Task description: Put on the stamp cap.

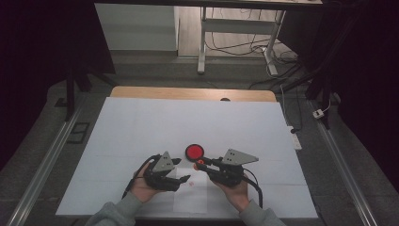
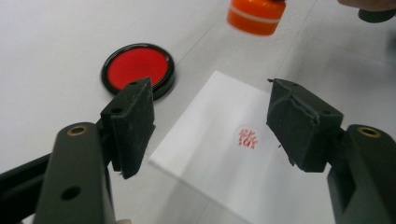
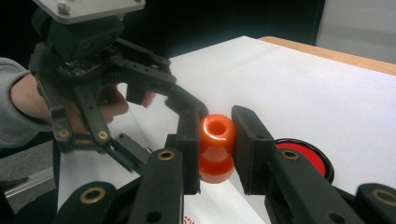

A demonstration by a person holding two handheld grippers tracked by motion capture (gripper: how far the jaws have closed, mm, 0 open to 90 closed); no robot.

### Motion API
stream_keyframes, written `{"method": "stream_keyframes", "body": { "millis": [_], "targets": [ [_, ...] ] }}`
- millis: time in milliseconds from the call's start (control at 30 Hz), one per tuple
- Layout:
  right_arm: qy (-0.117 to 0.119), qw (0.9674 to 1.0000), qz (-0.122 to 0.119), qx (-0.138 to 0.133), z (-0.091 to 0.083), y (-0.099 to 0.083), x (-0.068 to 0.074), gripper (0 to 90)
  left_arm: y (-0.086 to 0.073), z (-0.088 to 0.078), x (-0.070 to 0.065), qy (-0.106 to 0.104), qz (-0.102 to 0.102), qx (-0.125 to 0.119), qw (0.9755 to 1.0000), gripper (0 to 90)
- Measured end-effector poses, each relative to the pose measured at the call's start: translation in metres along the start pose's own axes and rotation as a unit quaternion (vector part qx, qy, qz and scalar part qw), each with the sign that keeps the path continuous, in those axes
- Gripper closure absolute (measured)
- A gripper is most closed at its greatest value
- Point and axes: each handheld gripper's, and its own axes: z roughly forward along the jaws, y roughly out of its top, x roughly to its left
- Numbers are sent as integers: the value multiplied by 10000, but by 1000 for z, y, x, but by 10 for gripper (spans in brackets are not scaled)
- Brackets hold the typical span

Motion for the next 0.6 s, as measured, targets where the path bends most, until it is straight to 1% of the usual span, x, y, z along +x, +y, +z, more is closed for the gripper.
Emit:
{"method": "stream_keyframes", "body": {
  "millis": [300, 600],
  "targets": [
    [-49, 10000, 7, -34, -2, 1, -1, 729, -16, -24, 8, 152, -176, -64, 9997, 311],
    [-101, 9999, 3, -57, -5, 2, -4, 729, -33, -46, 14, 315, -352, -146, 9988, 306]
  ]
}}
